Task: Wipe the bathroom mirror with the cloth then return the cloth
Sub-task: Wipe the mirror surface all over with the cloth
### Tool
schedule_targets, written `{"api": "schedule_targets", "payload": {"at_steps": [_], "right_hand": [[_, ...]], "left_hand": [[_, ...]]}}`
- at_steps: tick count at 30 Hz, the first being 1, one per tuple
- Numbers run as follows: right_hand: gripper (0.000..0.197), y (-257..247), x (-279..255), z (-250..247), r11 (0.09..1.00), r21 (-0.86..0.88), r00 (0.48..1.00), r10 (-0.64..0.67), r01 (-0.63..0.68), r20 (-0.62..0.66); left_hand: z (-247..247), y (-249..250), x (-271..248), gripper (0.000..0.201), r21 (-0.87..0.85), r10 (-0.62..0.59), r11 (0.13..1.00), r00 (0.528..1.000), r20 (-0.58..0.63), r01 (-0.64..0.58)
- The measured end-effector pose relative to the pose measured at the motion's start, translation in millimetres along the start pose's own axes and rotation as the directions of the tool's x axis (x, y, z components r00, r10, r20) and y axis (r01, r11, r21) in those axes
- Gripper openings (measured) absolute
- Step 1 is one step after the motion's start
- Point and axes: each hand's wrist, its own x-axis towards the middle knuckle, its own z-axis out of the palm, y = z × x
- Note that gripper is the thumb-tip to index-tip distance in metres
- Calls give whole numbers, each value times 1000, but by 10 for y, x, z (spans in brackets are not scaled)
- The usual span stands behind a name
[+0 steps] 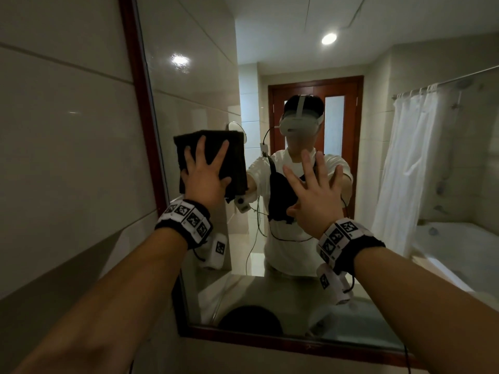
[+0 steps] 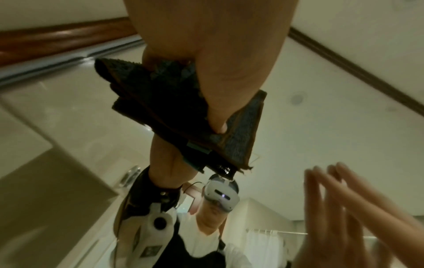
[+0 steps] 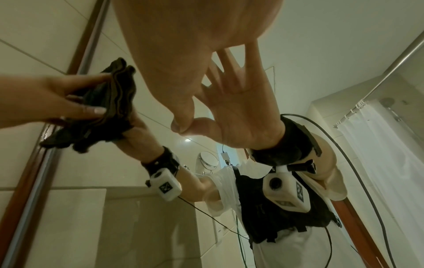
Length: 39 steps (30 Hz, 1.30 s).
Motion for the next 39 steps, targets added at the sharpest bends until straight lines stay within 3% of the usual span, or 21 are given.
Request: {"api": "schedule_targets", "payload": {"at_steps": [4, 8, 15, 19, 26, 30, 36, 39], "right_hand": [[111, 11, -1, 16, 1000, 6, 1000, -9, 9, -22], [112, 13, -11, 44, 1000, 7, 998, -19, 19, -54], [109, 35, -16, 47, 1000, 3, 998, -24, 24, -58], [109, 51, -18, 53, 1000, -10, 997, -30, 29, -74], [109, 42, -6, 87, 1000, -7, 995, -22, 21, -100], [109, 37, -4, 99, 1000, -8, 995, -22, 21, -102], [108, 35, -8, 87, 1000, -15, 996, -14, 13, -92], [109, 17, -10, 71, 1000, -27, 995, -6, 3, -98]], "left_hand": [[-25, 176, -3, 88, 68, 46, 997, 999, -1, -46], [197, 195, -340, 86, 148, 179, 971, 982, 52, -185], [437, 98, -681, 82, 161, 194, 965, 976, 94, -207], [376, 95, -584, 83, 142, 166, 974, 984, 66, -174], [-140, -100, 143, 88, 70, -8, 997, 999, -31, 10], [-151, 8, 137, 85, 33, -64, 997, 998, -27, 65], [76, 186, -219, 86, 108, 60, 992, 997, 41, -64], [227, 183, -445, 85, 130, 61, 989, 997, 48, -67]]}}
